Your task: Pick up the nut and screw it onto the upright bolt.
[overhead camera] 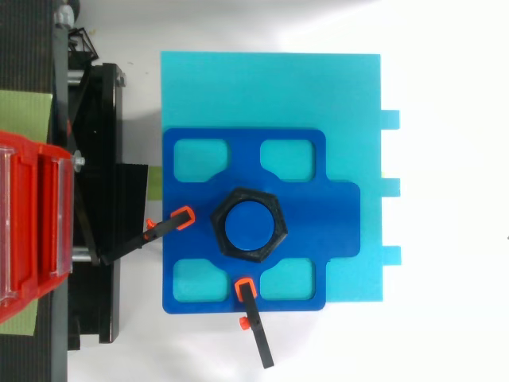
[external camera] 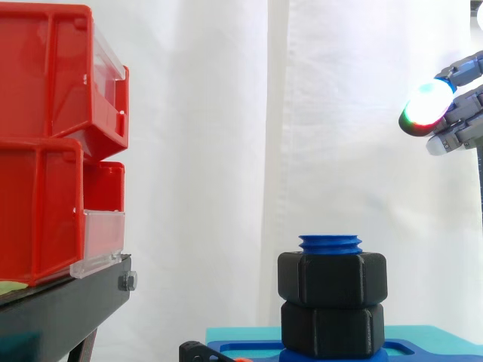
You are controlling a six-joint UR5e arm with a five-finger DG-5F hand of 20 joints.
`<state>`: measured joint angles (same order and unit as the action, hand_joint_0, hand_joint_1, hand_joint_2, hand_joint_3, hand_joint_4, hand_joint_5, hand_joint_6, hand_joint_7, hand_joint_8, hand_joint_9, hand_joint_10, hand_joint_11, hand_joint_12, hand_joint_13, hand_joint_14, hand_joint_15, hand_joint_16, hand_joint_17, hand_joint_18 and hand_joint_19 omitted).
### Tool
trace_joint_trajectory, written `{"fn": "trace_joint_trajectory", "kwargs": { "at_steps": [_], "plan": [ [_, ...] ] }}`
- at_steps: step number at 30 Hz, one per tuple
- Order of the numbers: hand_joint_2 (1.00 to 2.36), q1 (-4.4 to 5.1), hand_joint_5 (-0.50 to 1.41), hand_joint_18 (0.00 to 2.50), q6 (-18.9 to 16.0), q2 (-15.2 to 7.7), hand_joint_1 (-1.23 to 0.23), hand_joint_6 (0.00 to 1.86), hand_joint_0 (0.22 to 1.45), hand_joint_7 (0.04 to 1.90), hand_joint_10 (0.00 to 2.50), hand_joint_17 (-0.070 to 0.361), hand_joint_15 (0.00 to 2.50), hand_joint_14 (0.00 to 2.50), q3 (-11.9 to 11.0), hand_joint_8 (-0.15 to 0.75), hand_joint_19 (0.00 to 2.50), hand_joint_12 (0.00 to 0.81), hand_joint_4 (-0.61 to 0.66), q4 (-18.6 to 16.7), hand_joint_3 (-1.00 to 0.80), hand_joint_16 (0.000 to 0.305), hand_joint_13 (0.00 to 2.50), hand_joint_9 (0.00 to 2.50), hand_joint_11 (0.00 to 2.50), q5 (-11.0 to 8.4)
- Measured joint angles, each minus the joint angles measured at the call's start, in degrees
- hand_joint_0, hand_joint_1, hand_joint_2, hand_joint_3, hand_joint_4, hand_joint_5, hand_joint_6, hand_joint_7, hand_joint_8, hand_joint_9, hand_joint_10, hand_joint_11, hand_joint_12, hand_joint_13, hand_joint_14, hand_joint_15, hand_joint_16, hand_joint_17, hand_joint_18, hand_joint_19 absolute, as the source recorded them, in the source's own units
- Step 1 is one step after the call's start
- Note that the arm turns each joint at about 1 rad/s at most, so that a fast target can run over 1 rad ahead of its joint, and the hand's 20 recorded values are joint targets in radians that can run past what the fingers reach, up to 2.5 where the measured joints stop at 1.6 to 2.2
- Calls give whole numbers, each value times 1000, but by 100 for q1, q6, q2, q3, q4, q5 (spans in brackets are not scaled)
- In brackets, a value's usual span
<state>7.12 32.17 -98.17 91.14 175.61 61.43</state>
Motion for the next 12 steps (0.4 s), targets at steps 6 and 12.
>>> {"fn": "trace_joint_trajectory", "kwargs": {
  "at_steps": [6, 12],
  "plan": [
    [1000, 0, -237, 0, 0, 0, -414, 502, 489, 702, 0, 100, 0, 0, 0, 179, 0, 324, 138, 0, -500, 44, 0, 5, 0, 2],
    [1000, 0, -240, 0, 0, 0, -410, 502, 488, 727, 0, 100, 0, 0, 0, 182, 0, 325, 133, 0, -500, 44, 0, 0, 0, 1]
  ]
}}
